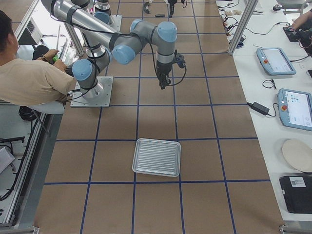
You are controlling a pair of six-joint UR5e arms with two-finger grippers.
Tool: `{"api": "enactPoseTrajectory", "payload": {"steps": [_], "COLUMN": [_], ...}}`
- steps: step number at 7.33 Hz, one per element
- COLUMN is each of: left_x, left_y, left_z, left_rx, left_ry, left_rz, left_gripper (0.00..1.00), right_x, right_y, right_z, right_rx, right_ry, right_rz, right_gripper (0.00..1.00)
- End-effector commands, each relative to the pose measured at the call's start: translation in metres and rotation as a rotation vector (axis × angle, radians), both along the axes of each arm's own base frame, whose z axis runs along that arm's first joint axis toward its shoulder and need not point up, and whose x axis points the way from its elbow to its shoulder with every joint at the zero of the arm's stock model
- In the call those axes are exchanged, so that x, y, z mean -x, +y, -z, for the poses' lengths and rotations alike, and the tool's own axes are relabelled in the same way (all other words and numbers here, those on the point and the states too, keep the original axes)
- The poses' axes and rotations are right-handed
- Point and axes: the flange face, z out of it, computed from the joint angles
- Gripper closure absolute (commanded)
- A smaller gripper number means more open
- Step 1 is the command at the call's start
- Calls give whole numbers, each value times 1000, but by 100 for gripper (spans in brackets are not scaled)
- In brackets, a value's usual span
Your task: Place bearing gear from tray to pile
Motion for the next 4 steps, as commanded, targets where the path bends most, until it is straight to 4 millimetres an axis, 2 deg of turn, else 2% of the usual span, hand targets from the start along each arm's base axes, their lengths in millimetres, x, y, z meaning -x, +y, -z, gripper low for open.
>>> {"api": "enactPoseTrajectory", "payload": {"steps": [1,2,3,4], "left_x": [-128,-162,-183,-188], "left_y": [21,30,35,33], "left_z": [19,27,39,51], "left_rx": [-18,-30,-46,-38], "left_ry": [56,75,90,85], "left_rz": [67,93,76,71], "left_gripper": [96,96,96,95], "right_x": [-136,-186,-230,-277], "right_y": [2,-2,-9,-12], "right_z": [1,17,30,46], "right_rx": [16,-6,1,2], "right_ry": [-24,-102,-175,-218], "right_rz": [194,321,443,482], "right_gripper": [95,94,94,93]}}
